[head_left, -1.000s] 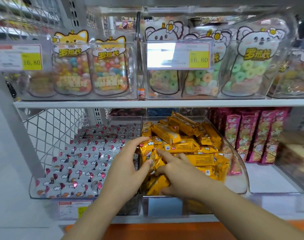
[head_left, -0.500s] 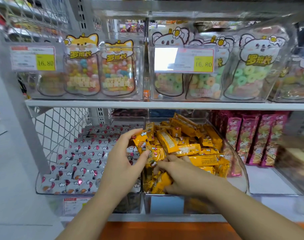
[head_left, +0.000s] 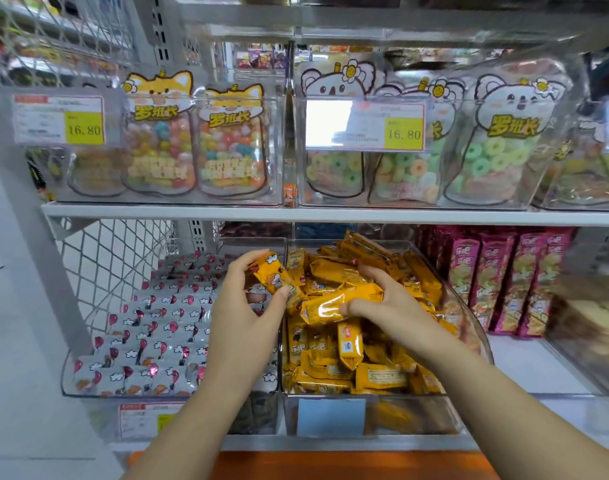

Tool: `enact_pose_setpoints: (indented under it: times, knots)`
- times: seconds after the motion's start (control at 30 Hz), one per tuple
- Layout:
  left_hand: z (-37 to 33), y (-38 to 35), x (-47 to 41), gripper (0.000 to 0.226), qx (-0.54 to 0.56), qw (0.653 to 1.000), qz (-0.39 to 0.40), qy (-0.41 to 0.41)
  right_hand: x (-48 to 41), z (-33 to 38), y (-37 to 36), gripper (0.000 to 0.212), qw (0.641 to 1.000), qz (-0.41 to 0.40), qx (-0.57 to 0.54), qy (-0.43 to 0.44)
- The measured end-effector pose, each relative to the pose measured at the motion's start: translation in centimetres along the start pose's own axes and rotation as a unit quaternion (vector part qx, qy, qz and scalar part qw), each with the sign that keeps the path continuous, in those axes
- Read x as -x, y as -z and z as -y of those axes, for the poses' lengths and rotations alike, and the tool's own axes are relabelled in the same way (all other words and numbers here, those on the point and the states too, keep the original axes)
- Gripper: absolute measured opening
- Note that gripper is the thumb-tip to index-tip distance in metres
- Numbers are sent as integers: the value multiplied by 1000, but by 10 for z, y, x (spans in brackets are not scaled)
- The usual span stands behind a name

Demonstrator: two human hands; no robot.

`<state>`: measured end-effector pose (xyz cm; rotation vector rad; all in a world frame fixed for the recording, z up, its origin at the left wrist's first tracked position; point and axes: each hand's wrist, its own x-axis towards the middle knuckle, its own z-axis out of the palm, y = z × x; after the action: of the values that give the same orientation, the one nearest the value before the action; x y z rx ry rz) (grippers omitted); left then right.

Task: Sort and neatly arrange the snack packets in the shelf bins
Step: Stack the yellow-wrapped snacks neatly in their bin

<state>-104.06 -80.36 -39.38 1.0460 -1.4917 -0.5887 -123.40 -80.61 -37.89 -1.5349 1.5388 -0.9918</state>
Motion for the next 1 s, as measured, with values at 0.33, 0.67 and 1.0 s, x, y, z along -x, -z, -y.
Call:
enact_pose_setpoints:
  times: [0.33,0.67,1.0]
  knots:
    - [2,-30,-4,50,10,997,80,13,18,-28,42,52,942,-202,-254,82]
    - [1,-37,-4,52,2,996,84,-12,-12,-30,29,36,864,-487,1,128]
    - [6,-39,-5,52,13,995,99,-24,-29,-36,28,57,864,-321,381,-69]
